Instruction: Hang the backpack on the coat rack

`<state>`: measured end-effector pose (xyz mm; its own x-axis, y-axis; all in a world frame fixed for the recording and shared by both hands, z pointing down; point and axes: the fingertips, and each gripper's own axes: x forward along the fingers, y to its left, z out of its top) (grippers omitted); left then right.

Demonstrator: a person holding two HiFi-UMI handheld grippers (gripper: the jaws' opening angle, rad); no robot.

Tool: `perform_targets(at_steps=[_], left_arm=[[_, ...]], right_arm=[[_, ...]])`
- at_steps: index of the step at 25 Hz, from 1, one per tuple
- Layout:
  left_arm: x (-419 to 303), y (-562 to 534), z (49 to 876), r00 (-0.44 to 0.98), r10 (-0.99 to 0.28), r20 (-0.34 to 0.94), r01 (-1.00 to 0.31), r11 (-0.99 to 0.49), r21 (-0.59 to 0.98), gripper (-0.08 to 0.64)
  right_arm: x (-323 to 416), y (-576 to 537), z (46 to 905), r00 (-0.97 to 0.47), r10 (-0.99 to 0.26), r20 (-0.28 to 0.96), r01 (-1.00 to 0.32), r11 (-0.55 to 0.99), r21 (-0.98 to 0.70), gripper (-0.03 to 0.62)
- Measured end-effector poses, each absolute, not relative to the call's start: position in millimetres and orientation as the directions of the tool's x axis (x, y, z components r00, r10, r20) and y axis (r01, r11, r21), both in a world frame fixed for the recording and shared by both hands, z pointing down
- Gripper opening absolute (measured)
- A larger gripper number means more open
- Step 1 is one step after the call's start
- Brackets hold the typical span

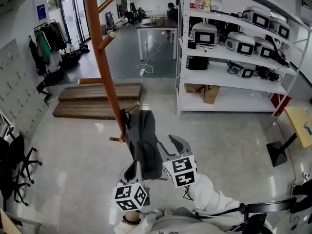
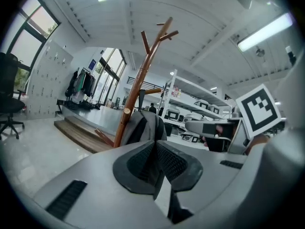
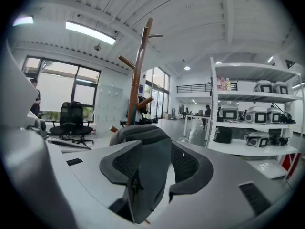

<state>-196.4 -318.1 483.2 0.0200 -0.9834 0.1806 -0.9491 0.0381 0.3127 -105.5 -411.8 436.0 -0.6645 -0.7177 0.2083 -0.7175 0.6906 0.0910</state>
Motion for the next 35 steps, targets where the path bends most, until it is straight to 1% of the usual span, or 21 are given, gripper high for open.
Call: perform_targets(at_steps=[2,4,8,9,13,18,25,30,35], left_arm=[[-190.6,-317.5,485.0,0.032,-0.983,0.181,-0.950,0.026,0.311,0.016],[-185.0,-316.5,486.5,0.044,-0.982,0.182,-0.951,0.014,0.307,0.016],[-175.7,-315.2,491.3,0.061,-0.978,0.197,-0.954,0.001,0.300,0.016],[-173.1,-315.5,492.1,0.064,-0.978,0.200,-0.954,-0.001,0.300,0.015],[-161.0,-313.0,490.4,0.081,-0.977,0.197,-0.955,-0.019,0.297,0.015],[-150.7,-310.0,487.2,0.087,-0.977,0.194,-0.960,-0.030,0.277,0.015],[-149.7,-302.0,476.9,0.096,-0.981,0.171,-0.967,-0.051,0.248,0.015],[-154.8,-300.1,473.2,0.108,-0.980,0.164,-0.970,-0.068,0.232,0.015],[-160.8,-288.7,464.5,0.127,-0.982,0.142,-0.967,-0.091,0.239,0.015]], right_arm=[[-93.0,-409.7,457.1,-0.638,-0.728,0.250,-0.741,0.669,0.056,0.191],[-80.9,-406.6,478.2,-0.615,-0.730,0.298,-0.759,0.651,0.025,0.167],[-62.7,-397.0,500.6,-0.591,-0.728,0.349,-0.771,0.636,0.021,0.050],[-61.1,-393.1,503.4,-0.596,-0.719,0.357,-0.764,0.644,0.023,0.031],[-62.0,-375.4,507.1,-0.631,-0.684,0.367,-0.731,0.682,0.014,0.014],[-63.6,-364.9,506.3,-0.659,-0.658,0.364,-0.706,0.708,0.004,0.012],[-62.6,-358.7,505.3,-0.660,-0.665,0.351,-0.717,0.697,-0.027,0.012],[-70.9,-352.8,500.5,-0.653,-0.679,0.336,-0.725,0.688,-0.019,0.012],[-76.2,-335.5,500.0,-0.631,-0.700,0.333,-0.749,0.662,-0.025,0.012]])
